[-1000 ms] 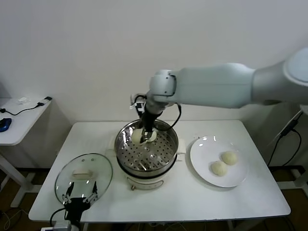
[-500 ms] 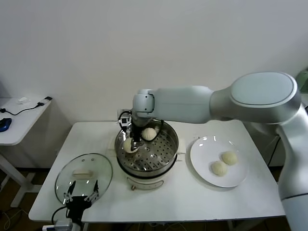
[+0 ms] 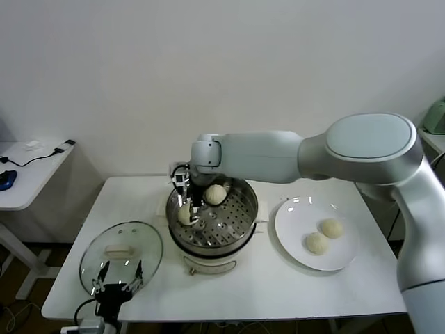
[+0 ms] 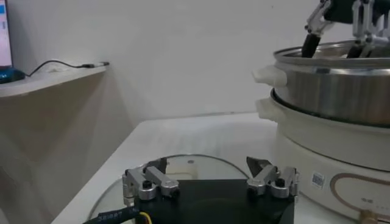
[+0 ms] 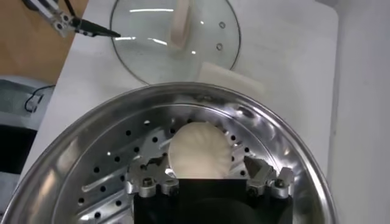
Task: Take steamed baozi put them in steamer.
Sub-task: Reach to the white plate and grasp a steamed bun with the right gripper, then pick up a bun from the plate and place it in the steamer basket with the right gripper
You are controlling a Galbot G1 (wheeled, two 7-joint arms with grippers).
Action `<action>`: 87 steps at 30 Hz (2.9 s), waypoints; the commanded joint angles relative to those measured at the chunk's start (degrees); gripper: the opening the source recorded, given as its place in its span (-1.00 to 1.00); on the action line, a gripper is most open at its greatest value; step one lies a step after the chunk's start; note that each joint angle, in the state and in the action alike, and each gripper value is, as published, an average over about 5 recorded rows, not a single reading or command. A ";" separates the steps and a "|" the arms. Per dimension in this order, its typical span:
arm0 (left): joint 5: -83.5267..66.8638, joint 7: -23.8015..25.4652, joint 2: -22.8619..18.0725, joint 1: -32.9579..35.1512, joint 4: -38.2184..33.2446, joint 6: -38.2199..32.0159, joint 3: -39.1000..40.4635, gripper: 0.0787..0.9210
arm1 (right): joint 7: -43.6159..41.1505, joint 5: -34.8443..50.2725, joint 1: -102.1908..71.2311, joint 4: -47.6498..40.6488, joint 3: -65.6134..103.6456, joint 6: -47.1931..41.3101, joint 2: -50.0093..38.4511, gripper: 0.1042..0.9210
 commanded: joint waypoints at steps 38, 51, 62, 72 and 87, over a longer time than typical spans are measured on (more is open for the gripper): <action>0.44 0.03 -1.59 0.18 1.02 0.39 -1.03 0.77 | -4.01 -31.80 -17.45 7.81 2.54 4.71 -44.57 0.76; 0.44 0.00 -1.36 0.35 0.97 0.21 -0.89 0.77 | -2.27 -31.97 -19.55 6.07 4.65 4.23 -41.55 0.76; 0.55 0.05 -1.31 0.52 0.88 0.14 -0.65 0.77 | -2.80 -33.43 -19.51 6.10 3.80 3.89 -40.66 0.60; 0.56 0.03 -1.35 0.40 0.67 0.29 -0.66 0.77 | -4.76 -34.45 -13.45 8.34 2.40 4.97 -40.88 0.29; 0.54 0.12 -1.36 -0.22 -0.16 0.83 -0.13 0.77 | -18.52 -21.71 24.53 6.80 -4.47 20.79 -26.51 0.28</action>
